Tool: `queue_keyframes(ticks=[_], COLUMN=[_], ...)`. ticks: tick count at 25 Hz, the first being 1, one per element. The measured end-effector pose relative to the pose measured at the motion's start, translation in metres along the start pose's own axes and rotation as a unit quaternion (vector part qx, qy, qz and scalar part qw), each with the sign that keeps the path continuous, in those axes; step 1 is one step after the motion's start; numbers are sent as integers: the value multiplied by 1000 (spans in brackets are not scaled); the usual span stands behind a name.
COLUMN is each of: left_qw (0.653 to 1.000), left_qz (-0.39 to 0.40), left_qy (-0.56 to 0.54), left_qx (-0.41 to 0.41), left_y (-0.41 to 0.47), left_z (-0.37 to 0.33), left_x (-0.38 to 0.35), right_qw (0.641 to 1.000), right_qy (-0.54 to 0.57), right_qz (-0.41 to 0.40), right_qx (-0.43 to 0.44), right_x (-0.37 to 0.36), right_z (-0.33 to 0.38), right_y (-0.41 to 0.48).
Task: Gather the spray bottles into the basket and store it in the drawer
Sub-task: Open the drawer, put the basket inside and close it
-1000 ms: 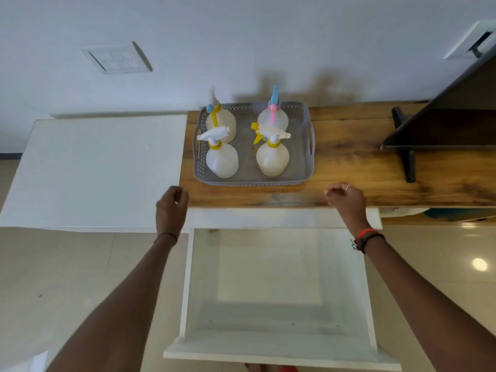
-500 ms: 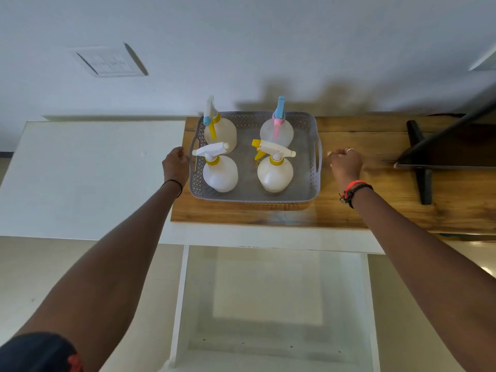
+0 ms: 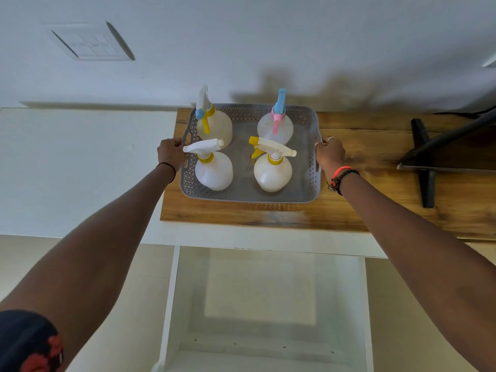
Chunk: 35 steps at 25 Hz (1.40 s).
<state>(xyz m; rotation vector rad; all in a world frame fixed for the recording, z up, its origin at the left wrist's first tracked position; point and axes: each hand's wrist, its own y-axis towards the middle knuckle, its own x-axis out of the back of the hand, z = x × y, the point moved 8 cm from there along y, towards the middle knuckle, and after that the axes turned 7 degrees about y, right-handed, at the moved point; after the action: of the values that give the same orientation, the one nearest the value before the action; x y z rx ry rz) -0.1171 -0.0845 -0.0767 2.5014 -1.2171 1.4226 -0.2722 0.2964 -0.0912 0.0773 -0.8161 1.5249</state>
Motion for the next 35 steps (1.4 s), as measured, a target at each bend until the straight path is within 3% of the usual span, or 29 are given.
queue_keyframes(ticks=[7, 20, 35], left_qw=[999, 998, 999], left_qz=[6, 18, 32], left_qy=[-37, -56, 16], left_qx=[7, 15, -4], left_y=[1, -31, -127], left_z=[3, 35, 94], left_x=[0, 3, 30], right_qw=[999, 999, 998], right_qy=[-23, -42, -36], right_qz=[-37, -26, -50], right_qx=[9, 11, 12], right_x=[8, 8, 22], right_z=[4, -21, -80], right_y=[0, -39, -152])
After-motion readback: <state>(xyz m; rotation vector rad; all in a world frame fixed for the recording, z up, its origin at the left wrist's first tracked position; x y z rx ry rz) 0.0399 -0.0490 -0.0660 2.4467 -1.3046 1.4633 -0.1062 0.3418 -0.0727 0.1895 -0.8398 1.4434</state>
